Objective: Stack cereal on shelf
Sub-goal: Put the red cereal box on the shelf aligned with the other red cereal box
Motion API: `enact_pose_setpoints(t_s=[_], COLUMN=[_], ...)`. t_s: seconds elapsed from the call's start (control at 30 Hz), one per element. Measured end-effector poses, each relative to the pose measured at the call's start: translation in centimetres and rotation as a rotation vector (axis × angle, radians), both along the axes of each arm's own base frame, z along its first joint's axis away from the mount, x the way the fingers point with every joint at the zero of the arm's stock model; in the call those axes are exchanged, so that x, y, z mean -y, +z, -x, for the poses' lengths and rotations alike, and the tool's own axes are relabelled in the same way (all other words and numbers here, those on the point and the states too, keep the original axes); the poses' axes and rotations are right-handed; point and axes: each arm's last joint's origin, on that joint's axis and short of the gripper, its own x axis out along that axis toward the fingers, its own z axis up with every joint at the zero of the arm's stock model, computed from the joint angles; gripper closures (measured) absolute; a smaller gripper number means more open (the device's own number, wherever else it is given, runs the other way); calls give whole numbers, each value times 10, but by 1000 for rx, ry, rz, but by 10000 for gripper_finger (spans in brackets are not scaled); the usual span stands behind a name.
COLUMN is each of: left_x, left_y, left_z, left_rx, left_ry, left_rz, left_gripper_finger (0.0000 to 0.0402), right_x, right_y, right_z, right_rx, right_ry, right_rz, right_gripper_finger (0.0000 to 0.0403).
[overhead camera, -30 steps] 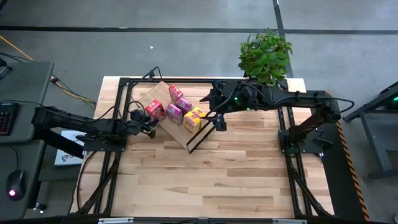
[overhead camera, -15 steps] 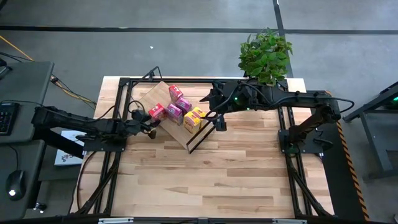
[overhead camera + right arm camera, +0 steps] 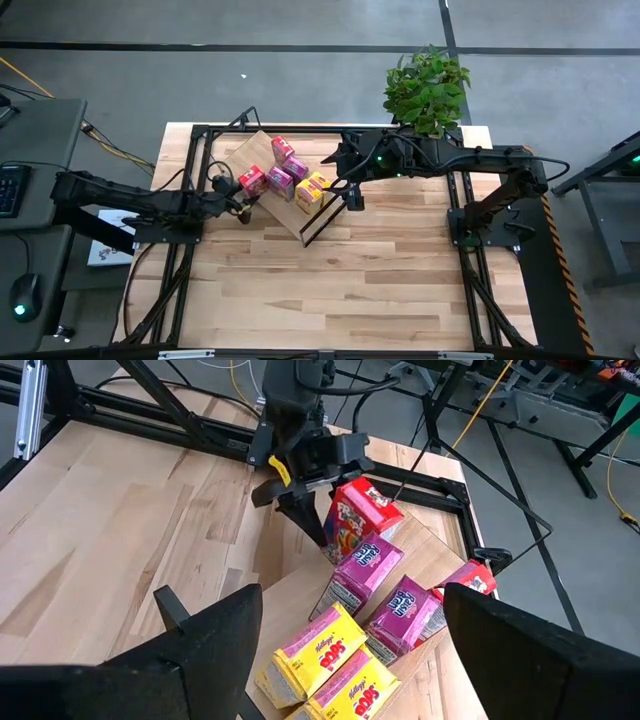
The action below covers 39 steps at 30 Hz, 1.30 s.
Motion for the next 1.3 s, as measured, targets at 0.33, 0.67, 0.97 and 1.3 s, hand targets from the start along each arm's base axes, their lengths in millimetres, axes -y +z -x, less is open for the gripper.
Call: enact_pose_setpoints(t_s=[0.33, 0.67, 0.97, 1.3], left_x=[0, 0, 0, 7], left_y=[44, 81, 122, 133], left_z=[-3, -6, 0, 11], left_rx=[-111, -70, 5, 113], left_ry=[-20, -65, -112, -229], left_rz=[-33, -104, -217, -157], left_gripper_finger=[121, 121, 121, 242], right_x=[0, 0, 0, 0], right_y=[0, 0, 0, -1], right_z=[0, 0, 0, 1], right_rx=[0, 0, -3, -13], right_ry=[0, -4, 1, 9], right_rz=[0, -6, -9, -11], right_gripper_finger=[98, 98, 98, 98])
